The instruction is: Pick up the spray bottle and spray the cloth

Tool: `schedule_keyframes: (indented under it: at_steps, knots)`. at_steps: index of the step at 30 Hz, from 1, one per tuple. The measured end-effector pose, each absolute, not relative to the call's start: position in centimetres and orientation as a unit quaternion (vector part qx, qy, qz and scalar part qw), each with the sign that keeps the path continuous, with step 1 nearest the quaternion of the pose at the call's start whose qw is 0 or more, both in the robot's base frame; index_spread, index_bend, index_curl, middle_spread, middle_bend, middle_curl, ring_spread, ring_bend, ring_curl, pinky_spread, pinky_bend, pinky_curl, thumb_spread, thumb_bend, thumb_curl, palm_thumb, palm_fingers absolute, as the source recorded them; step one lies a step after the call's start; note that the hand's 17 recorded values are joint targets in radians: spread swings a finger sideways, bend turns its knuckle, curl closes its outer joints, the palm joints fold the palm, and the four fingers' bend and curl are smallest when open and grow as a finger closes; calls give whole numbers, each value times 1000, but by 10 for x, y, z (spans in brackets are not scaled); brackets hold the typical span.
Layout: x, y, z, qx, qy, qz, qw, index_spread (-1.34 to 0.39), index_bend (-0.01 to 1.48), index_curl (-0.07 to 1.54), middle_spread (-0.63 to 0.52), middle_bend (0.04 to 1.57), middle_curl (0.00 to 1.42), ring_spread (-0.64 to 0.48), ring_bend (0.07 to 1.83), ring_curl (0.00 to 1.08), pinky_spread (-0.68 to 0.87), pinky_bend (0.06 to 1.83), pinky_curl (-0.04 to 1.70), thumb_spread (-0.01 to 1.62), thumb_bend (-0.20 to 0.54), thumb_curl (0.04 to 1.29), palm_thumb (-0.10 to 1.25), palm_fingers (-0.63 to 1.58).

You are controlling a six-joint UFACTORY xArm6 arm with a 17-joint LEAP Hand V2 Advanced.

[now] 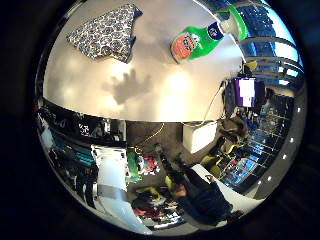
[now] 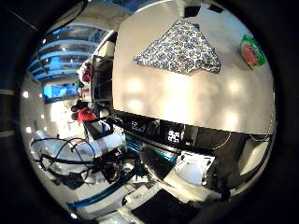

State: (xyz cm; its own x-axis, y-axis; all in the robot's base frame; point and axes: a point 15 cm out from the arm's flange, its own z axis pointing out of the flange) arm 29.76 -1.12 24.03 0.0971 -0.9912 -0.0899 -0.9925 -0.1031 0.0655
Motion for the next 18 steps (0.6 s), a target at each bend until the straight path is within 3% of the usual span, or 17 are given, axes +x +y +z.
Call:
schedule_keyframes:
  at_steps: [18]
  knots:
    - [307, -85, 239, -682, 727, 44, 62, -292, 163, 316, 75, 191, 305, 175, 197, 226, 448, 390, 320, 997, -27, 273, 415, 114]
